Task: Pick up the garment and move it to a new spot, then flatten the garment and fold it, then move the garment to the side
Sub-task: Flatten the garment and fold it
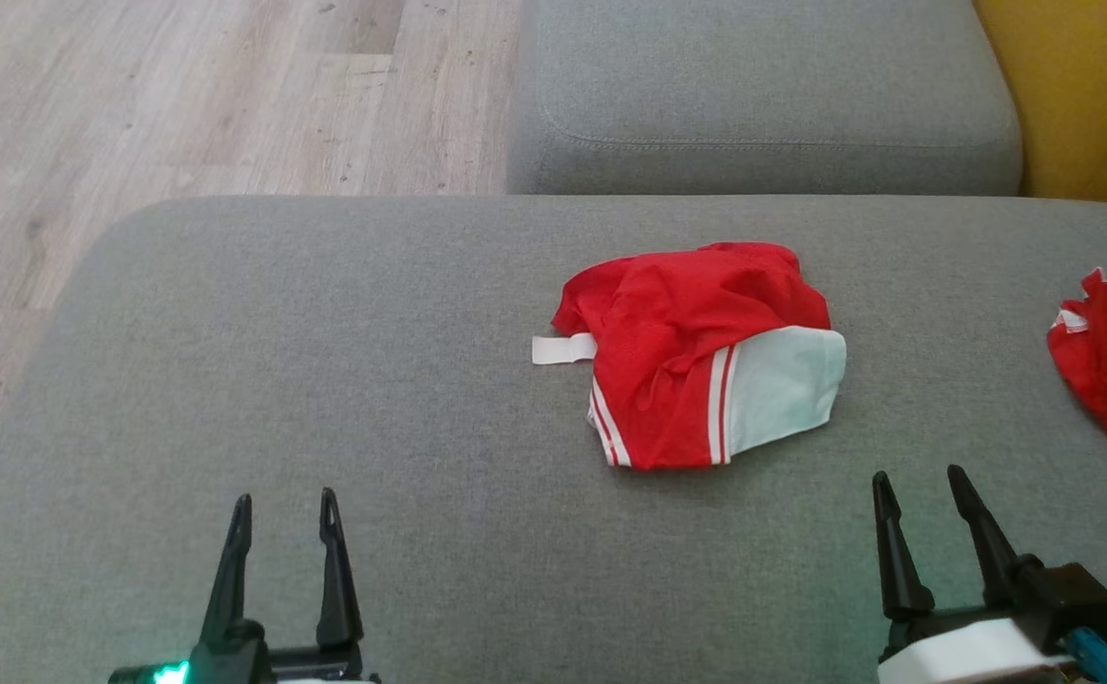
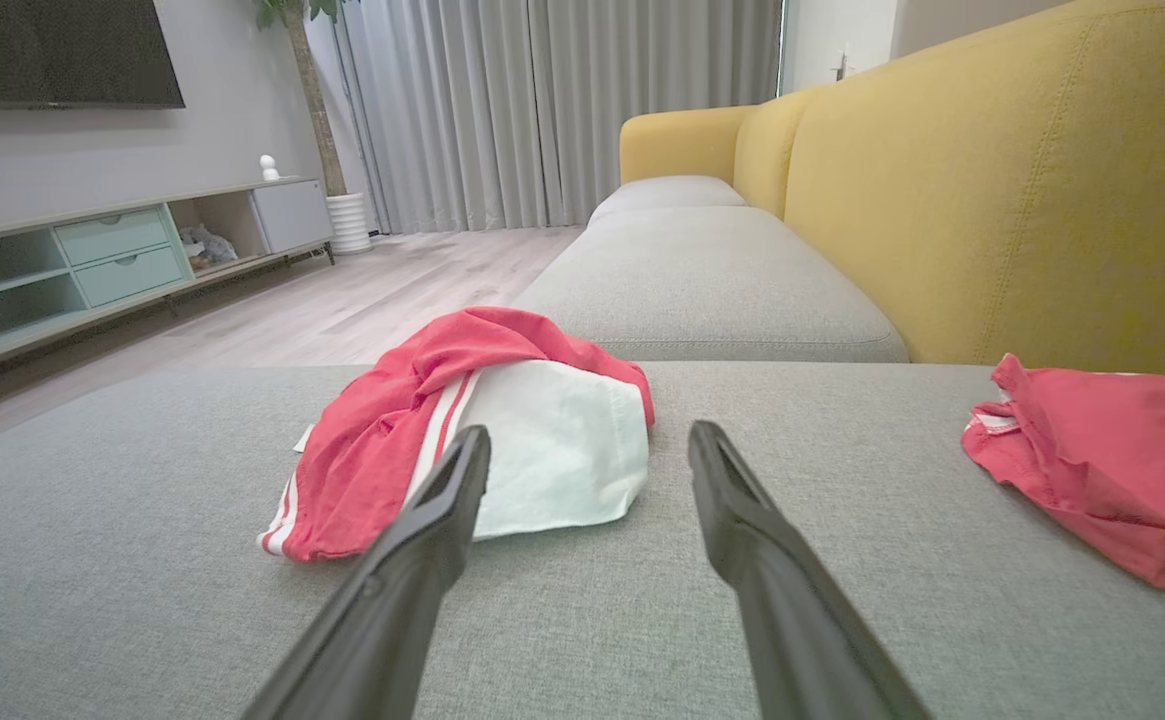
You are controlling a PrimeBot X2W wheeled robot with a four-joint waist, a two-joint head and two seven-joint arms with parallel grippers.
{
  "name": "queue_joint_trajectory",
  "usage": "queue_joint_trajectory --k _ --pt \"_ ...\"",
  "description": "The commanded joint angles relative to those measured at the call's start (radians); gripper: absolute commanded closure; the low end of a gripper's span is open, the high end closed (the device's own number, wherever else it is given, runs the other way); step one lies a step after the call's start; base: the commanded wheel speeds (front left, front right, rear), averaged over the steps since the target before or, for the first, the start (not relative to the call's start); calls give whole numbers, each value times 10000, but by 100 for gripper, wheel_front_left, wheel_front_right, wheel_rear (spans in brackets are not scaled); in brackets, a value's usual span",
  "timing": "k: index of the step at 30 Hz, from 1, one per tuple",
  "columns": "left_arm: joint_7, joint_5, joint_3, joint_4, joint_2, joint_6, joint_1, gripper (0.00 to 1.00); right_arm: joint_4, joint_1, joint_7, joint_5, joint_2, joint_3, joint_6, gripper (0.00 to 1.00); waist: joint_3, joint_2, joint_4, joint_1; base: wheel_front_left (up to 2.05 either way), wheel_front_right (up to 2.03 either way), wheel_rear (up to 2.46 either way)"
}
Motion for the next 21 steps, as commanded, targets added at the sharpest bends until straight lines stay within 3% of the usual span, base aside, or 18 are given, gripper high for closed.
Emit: queue_joint_trajectory --k 1,11,21 --pt "-93 13 240 -306 -20 41 -231 0 -261 -271 -36 61 -58 258 -7 0 3 0 -12 0 0 0 0" --pt "-93 241 -108 -250 -20 -114 -303 0 -334 -350 -36 -3 -58 348 -7 0 190 0 -549 0 0 0 0" --pt "-93 1106 -1433 926 -20 -460 -1784 0 -554 -705 -36 -168 -58 595 -7 0 1054 0 -2044 0 0 0 0"
